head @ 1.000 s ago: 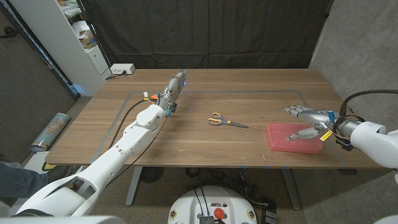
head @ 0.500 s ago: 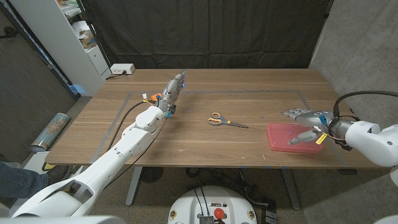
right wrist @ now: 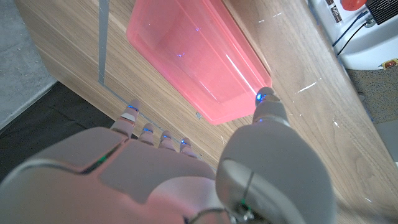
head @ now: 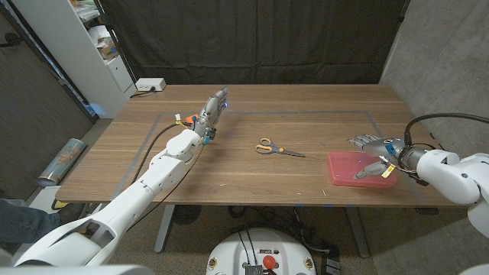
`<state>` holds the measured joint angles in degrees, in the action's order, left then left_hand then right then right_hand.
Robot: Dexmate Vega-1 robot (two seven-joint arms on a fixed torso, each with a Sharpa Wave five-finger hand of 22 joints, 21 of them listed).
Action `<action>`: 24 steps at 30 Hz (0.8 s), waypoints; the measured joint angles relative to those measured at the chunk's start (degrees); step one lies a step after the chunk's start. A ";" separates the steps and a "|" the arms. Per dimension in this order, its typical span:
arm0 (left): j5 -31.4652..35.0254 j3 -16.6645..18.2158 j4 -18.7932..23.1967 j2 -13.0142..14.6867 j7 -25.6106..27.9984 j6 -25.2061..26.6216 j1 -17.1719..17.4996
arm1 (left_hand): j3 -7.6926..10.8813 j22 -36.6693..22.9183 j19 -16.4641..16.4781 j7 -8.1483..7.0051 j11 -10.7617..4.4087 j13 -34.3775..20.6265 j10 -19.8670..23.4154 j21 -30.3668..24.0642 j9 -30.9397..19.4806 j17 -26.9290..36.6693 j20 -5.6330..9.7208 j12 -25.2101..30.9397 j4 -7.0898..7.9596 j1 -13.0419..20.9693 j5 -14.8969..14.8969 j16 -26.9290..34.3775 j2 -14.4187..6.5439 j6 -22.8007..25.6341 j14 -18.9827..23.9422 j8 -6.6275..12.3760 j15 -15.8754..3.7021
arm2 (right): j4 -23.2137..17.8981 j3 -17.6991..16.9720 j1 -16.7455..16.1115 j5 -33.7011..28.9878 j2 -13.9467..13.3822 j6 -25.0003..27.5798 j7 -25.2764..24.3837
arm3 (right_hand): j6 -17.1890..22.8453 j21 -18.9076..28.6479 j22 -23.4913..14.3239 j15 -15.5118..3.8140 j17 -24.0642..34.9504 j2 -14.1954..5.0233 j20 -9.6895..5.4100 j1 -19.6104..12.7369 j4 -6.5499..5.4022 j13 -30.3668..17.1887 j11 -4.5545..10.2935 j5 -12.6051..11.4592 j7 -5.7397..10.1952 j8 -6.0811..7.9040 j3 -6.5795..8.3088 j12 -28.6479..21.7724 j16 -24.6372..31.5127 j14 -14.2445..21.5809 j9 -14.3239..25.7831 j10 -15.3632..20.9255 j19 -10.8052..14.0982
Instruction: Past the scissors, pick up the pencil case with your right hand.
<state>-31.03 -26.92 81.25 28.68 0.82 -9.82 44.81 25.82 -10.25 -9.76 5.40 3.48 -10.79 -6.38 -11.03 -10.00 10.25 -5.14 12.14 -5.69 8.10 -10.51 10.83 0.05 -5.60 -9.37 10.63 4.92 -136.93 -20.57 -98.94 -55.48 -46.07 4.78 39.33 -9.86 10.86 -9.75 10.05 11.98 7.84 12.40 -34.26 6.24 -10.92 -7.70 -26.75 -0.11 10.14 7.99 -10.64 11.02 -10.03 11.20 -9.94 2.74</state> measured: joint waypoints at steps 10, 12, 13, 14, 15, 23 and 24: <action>-0.01 -0.29 -1.35 -0.37 -0.65 0.00 -0.77 | 0.00 0.00 0.00 -0.21 0.00 0.00 0.00 0.00 0.00 0.00 0.01 0.00 0.00 0.00 0.00 0.00 0.00 0.21 0.20 0.00 0.20 | 1.00 2.88 1.23 -1.01 -1.02 3.64 -0.46 | 0.04 0.00 0.01 -0.01 0.00 0.29 -0.32 0.30 -0.41 0.01 -0.62 0.49 -0.73 0.00 -0.88 0.00 0.24 0.00 0.00 0.00 0.51; -0.04 -0.30 -1.58 -0.38 -0.82 0.00 -0.88 | 0.00 0.00 0.00 -0.21 0.00 0.00 0.00 0.00 0.00 0.00 0.01 0.00 0.00 0.00 0.00 0.00 0.00 0.21 0.20 0.00 0.20 | 1.16 3.21 1.37 -1.01 -1.33 4.14 -0.51 | 0.04 0.00 0.01 -0.01 0.01 0.30 -0.32 0.30 -0.49 0.01 -0.61 0.49 -0.73 0.00 -1.10 0.00 0.24 0.00 0.00 0.01 0.50; -0.04 -0.29 -1.68 -0.38 -0.83 0.00 -0.90 | 0.00 0.00 0.00 -0.21 0.00 0.00 0.00 0.00 0.00 0.00 0.01 0.00 0.00 0.00 0.00 0.00 0.00 0.20 0.20 0.00 0.20 | 1.21 3.30 1.41 -1.01 -1.43 4.48 -0.54 | 0.04 0.00 0.01 -0.01 -0.12 0.30 -0.32 0.30 -0.40 0.00 -0.62 0.49 -0.73 0.00 -1.20 0.00 0.24 0.00 0.00 0.01 0.51; -0.04 -0.30 -1.72 -0.38 -0.83 0.00 -0.92 | 0.00 0.00 0.00 -0.21 0.00 0.00 0.00 0.00 0.00 0.00 0.01 0.00 0.00 0.00 0.00 0.00 0.00 0.20 0.20 0.00 0.20 | 1.21 3.30 1.41 -1.01 -1.43 4.73 -0.55 | 0.04 0.00 0.01 -0.01 -0.23 0.29 -0.32 0.30 -0.33 0.00 -0.61 0.49 -0.73 0.00 -1.27 0.00 0.24 0.00 0.00 0.01 0.50; -0.04 -0.30 -1.74 -0.38 -0.83 0.00 -0.92 | 0.00 0.00 0.00 -0.21 0.00 0.00 0.00 0.00 0.00 0.00 0.01 0.00 0.00 0.00 0.00 0.00 0.00 0.20 0.20 0.00 0.20 | 1.21 3.30 1.41 -1.00 -1.43 4.83 -0.56 | 0.04 0.00 0.01 -0.01 -0.27 0.29 -0.32 0.30 -0.33 0.00 -0.61 0.49 -0.73 0.12 -1.28 0.00 0.24 0.00 0.00 0.01 0.51; -0.11 -0.30 -2.20 -0.42 -0.88 0.00 -0.93 | -0.24 0.00 0.00 -0.20 0.00 0.00 -0.01 0.00 0.00 0.00 0.01 0.00 -0.24 0.00 0.00 0.00 0.00 0.20 0.20 0.00 0.20 | 2.27 5.11 1.83 -0.53 -4.58 6.29 -0.21 | 0.04 0.00 0.01 -0.02 -0.26 0.29 -0.32 0.30 -0.55 0.00 -0.61 0.69 -0.72 0.28 -1.50 0.00 0.24 0.00 0.00 0.01 0.50; -0.29 -0.30 -2.38 -0.49 -0.89 0.00 -0.93 | -0.24 0.00 0.00 -0.20 0.00 0.00 -0.01 0.00 0.00 0.00 0.01 0.00 -0.24 0.00 0.00 0.00 0.00 0.20 0.20 0.00 0.20 | 2.29 5.20 1.83 -0.50 -4.97 6.35 -0.14 | 0.04 0.00 0.01 -0.02 -0.26 0.29 -0.32 0.30 -0.56 0.00 -0.61 0.69 -0.72 0.28 -1.50 0.00 0.24 0.00 0.00 0.01 0.50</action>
<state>-31.32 -27.22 78.87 28.19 -0.07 -9.82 43.88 25.58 -10.25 -9.76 5.20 3.48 -10.79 -6.39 -11.03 -10.00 10.25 -5.13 12.14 -5.93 8.10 -10.52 10.83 0.05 -5.40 -9.17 10.63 5.12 -134.64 -15.36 -97.11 -55.97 -51.03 11.14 39.19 -9.82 10.86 -9.74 10.03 11.71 8.14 12.07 -33.96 5.68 -10.93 -8.31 -26.06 -0.83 10.42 6.49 -10.64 11.26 -10.03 11.20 -9.94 3.24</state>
